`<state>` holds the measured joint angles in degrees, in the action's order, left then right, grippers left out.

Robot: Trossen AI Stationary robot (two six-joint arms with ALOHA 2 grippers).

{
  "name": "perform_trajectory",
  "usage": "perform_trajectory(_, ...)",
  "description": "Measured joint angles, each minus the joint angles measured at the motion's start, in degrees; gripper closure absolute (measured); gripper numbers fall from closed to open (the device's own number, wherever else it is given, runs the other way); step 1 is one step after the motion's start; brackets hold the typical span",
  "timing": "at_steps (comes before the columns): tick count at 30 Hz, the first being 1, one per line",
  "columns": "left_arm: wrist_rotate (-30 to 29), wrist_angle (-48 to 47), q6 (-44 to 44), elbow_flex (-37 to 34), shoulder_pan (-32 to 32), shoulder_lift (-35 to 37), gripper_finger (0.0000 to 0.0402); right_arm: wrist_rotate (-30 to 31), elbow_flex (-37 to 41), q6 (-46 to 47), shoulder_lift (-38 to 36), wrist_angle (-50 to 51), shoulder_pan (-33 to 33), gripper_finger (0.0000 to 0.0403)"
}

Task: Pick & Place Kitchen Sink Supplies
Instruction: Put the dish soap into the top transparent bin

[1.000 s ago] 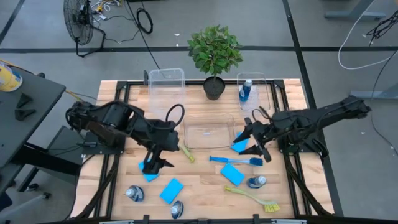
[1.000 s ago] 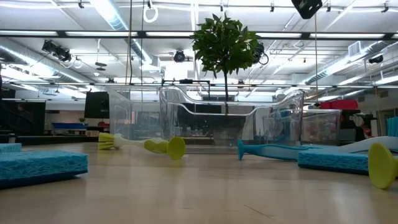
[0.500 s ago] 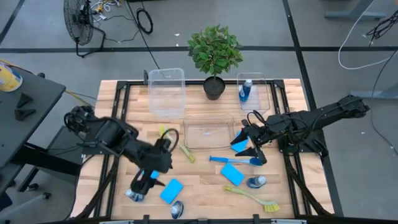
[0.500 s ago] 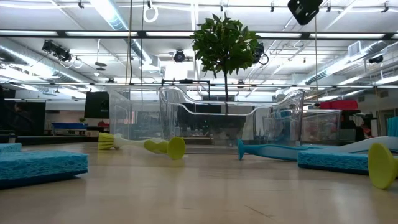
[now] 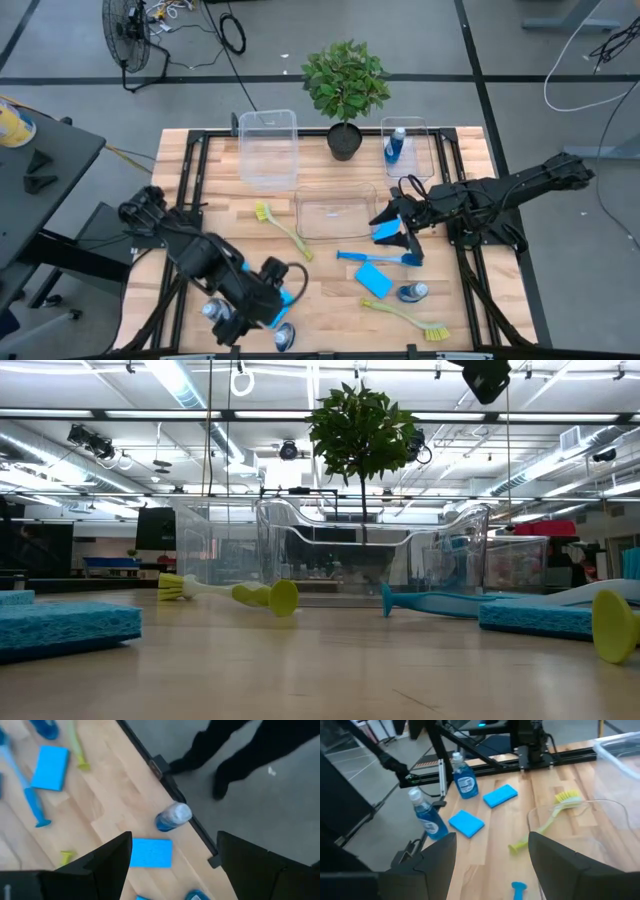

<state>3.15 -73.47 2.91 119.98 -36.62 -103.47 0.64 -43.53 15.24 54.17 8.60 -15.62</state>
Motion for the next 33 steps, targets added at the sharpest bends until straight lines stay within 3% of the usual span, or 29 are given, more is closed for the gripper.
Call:
perform_trajectory(16, 1.7, 6.6, -0.2, 0.0, -3.2, -8.1, 0.0109, 6.5, 0.0, 1.0, 0.0, 0.8, 0.0, 0.0154)
perform_trajectory(33, -1.9, 8.2, 19.2, 0.0, -4.8, -12.8, 0.0109, 7.4, 0.0, 1.8, 0.0, 4.4, 0.0, 0.0154)
